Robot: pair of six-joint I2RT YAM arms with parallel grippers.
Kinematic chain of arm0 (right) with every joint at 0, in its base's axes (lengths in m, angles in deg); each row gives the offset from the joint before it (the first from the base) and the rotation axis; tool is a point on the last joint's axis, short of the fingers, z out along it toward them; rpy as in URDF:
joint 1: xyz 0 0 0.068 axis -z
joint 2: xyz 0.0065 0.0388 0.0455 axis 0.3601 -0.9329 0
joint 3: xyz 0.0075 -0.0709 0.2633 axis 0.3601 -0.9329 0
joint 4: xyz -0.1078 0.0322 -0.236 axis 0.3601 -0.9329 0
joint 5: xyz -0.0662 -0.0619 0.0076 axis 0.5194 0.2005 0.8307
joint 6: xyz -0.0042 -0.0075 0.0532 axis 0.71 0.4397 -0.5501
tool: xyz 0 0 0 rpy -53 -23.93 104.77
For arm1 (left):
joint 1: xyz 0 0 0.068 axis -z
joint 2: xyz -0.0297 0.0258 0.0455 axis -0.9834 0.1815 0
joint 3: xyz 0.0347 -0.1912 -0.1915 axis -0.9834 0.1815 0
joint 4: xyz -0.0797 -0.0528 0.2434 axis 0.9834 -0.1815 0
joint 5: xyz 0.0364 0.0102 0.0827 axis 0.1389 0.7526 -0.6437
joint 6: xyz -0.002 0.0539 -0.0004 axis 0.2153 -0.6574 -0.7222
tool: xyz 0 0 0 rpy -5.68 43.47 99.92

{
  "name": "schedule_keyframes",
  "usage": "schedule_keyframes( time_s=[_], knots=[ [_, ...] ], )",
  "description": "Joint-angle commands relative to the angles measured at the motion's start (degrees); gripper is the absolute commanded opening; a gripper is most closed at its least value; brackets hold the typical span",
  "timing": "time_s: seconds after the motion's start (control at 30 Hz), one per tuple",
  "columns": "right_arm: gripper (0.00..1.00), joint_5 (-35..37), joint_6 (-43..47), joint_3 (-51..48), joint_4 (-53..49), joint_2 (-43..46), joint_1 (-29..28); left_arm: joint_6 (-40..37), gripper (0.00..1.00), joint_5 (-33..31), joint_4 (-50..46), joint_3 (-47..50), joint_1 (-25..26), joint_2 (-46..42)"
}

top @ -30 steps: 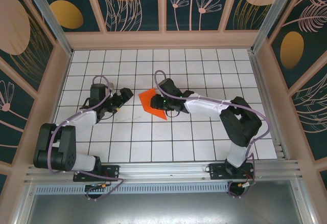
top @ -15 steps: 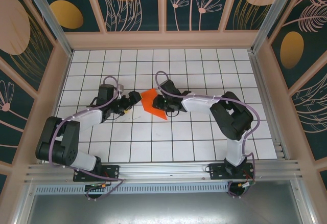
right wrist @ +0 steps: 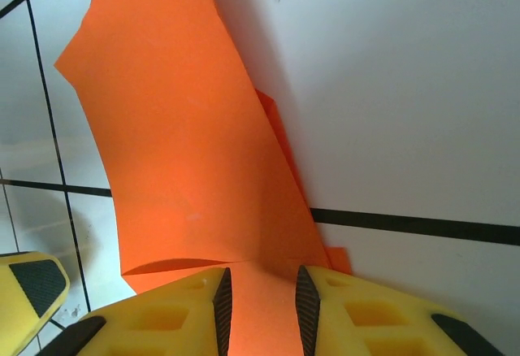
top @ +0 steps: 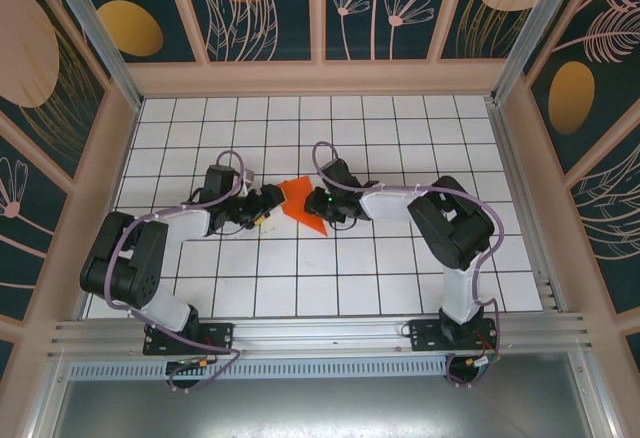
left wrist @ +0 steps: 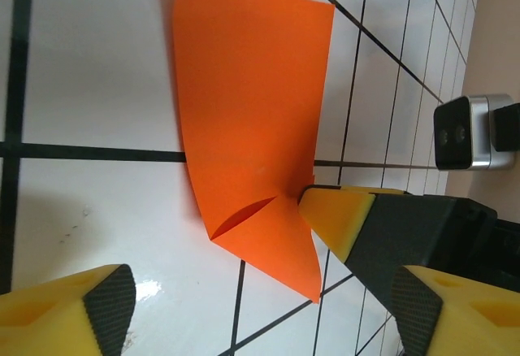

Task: Fold a paper plane with a square sheet of paper (pick it up from the middle)
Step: Fold the wing for the fifth time at the center of the table.

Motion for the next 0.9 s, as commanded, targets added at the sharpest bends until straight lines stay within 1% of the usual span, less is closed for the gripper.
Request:
schedule_keyframes(
  time_s=[0.0, 0.2, 0.47, 0.57, 0.67, 0.73, 0.87],
  knots=[
    [0.32, -1.99, -0.62, -3.35, 0.99, 0.46, 1.27, 0.88, 0.78, 2.0, 0.97, -2.09, 0.64, 1.33],
    [0.32, -5.3, -1.07, -6.79, 4.47, 1.52, 3.18, 2.02, 0.66, 2.27, 0.73, -2.75, 1.31, 3.22],
    [0.32, -5.77, -1.21, -7.75, 5.2, 1.65, 3.63, 3.41, 0.54, 2.29, 0.01, -4.06, 2.38, 6.33],
    [0.32, -5.77, -1.22, -7.79, 5.2, 1.69, 3.63, 3.74, 0.51, 2.4, -0.07, -4.6, 2.76, 7.23],
    [0.32, -5.68, -1.24, -7.87, 5.15, 1.72, 3.72, 3.79, 0.51, 2.29, -0.1, -4.78, 2.86, 7.35],
    [0.32, -5.68, -1.22, -7.82, 5.1, 1.64, 3.72, 3.41, 0.5, 2.44, -0.23, -5.0, 2.95, 9.12],
    [0.32, -5.77, -1.22, -7.79, 5.07, 1.63, 3.72, 3.24, 0.47, 3.25, 0.26, -5.44, 3.23, 10.0]
  ],
)
